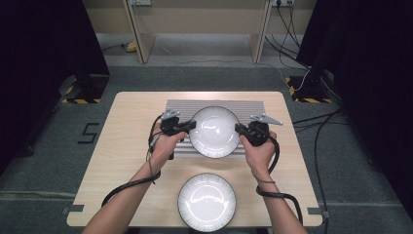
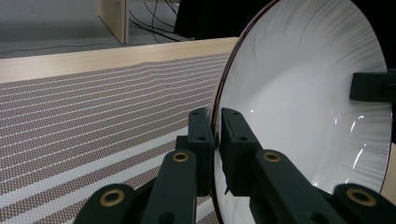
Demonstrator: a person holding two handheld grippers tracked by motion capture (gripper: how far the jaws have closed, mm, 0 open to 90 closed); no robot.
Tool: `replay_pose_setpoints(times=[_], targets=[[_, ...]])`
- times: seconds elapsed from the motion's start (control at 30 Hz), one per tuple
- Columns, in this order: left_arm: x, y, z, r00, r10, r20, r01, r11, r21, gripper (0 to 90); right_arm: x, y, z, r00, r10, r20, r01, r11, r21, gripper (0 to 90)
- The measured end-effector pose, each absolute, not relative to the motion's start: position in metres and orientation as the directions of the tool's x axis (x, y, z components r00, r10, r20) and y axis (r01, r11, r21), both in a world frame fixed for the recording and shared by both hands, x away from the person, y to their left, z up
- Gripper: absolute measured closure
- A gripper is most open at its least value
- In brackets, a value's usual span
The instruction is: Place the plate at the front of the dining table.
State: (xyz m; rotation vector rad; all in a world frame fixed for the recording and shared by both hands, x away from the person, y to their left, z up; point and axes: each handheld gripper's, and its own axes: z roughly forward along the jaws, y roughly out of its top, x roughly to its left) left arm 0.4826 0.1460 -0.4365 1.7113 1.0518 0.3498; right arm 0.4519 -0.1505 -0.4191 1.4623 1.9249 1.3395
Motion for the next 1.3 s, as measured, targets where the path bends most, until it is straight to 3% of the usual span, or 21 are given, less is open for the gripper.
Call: replay_pose_setpoints(times=[1.3], targets=[[0.518, 0.136, -0.435, 0.532, 0.806, -0.259, 0.491, -0.044, 0.870, 82.7, 0.492, -0.150, -0.416, -0.347, 0.916, 0.202, 0.520, 0.009, 0.854, 82.9]])
